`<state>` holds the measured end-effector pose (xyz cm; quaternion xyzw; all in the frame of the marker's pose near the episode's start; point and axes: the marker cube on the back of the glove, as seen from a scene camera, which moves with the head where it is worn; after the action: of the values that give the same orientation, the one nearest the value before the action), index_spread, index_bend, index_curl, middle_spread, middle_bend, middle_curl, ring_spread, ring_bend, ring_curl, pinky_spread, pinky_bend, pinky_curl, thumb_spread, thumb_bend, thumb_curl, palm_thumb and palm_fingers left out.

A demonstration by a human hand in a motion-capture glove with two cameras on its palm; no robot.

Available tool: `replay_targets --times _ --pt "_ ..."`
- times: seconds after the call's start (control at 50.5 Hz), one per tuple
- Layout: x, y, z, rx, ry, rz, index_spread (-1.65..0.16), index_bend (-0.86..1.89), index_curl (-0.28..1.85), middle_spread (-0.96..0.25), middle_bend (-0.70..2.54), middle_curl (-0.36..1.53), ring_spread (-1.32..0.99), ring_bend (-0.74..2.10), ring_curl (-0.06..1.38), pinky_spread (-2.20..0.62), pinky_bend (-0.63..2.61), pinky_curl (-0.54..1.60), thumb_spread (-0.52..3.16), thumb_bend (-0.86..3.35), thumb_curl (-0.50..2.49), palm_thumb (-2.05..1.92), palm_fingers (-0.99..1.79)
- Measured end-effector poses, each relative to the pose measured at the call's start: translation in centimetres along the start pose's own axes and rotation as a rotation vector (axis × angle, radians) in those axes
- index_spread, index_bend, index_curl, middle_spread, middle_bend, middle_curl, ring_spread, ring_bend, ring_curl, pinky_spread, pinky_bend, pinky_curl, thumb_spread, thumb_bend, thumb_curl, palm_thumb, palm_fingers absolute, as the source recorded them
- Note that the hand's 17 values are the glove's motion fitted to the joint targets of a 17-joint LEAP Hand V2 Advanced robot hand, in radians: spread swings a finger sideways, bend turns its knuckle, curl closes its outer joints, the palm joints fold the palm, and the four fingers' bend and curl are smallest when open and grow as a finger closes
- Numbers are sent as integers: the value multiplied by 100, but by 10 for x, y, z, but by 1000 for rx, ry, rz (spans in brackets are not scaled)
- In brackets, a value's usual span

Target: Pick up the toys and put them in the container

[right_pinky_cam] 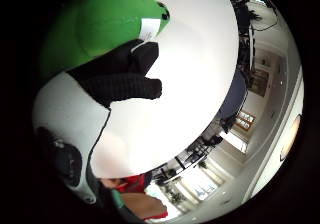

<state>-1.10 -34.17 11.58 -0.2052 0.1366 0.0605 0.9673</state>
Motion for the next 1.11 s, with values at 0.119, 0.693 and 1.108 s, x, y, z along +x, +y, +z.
replay_targets --times 0.119,0.693,1.108 --pt "-1 -8 -2 -41 -8 0 -36 10 11 -3 14 24 3 40 30 6 147 41 110 3 38 24 -10" --pt "-6 -14 -8 184 -61 36 -41 18 27 -29 36 38 -27 74 38 -30 115 31 116 14 57 60 71" --pt "-24 58 -131 388 -103 -43 -47 34 44 -38 51 52 -39 72 40 -36 96 30 74 7 78 66 94"
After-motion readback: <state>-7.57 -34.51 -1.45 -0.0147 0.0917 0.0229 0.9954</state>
